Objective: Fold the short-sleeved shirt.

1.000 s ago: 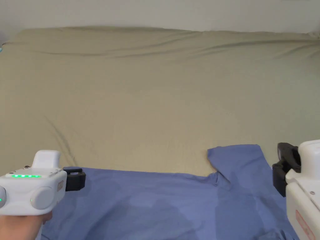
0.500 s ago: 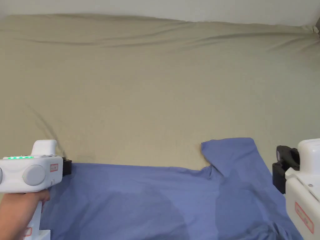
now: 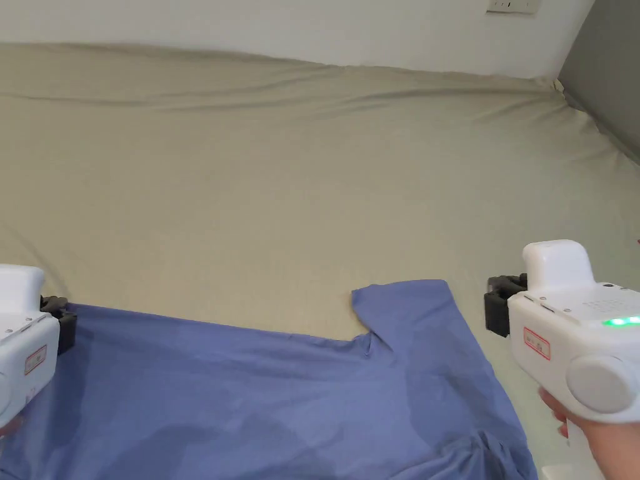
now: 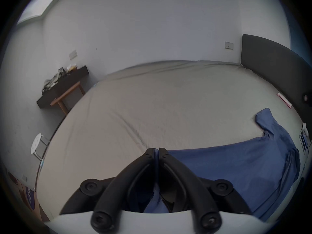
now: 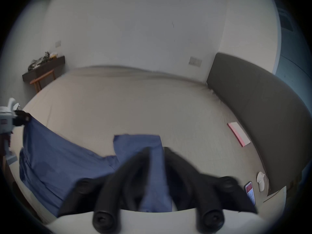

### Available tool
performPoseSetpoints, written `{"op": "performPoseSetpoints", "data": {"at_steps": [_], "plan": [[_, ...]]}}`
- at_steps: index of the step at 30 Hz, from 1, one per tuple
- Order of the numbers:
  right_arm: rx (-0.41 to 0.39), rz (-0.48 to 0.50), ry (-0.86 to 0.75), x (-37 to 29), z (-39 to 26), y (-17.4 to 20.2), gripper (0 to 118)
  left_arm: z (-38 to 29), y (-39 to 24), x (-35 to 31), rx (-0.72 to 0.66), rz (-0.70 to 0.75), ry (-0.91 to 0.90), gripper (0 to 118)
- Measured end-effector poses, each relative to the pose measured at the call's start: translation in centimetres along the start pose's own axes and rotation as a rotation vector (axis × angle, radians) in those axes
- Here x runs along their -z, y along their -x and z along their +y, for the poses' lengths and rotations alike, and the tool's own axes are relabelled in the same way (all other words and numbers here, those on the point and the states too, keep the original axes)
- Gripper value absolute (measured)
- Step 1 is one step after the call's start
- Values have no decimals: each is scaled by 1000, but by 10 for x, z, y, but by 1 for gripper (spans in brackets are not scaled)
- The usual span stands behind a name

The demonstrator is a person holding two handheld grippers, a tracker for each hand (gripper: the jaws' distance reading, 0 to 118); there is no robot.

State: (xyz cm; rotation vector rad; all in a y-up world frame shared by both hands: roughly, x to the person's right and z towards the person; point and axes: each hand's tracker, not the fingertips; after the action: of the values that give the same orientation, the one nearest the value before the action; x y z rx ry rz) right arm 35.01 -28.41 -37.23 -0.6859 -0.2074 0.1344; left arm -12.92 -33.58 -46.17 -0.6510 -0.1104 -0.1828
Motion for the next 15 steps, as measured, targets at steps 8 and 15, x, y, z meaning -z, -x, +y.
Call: {"op": "performPoseSetpoints", "data": {"at_steps": [8, 15], "plan": [[88, -15, 398, 143, -56, -32, 107, -16, -5, -25, 27, 11, 3, 2], [171, 88, 454, 160, -81, -28, 80, -30, -4, -18, 23, 25, 53, 2]]}}
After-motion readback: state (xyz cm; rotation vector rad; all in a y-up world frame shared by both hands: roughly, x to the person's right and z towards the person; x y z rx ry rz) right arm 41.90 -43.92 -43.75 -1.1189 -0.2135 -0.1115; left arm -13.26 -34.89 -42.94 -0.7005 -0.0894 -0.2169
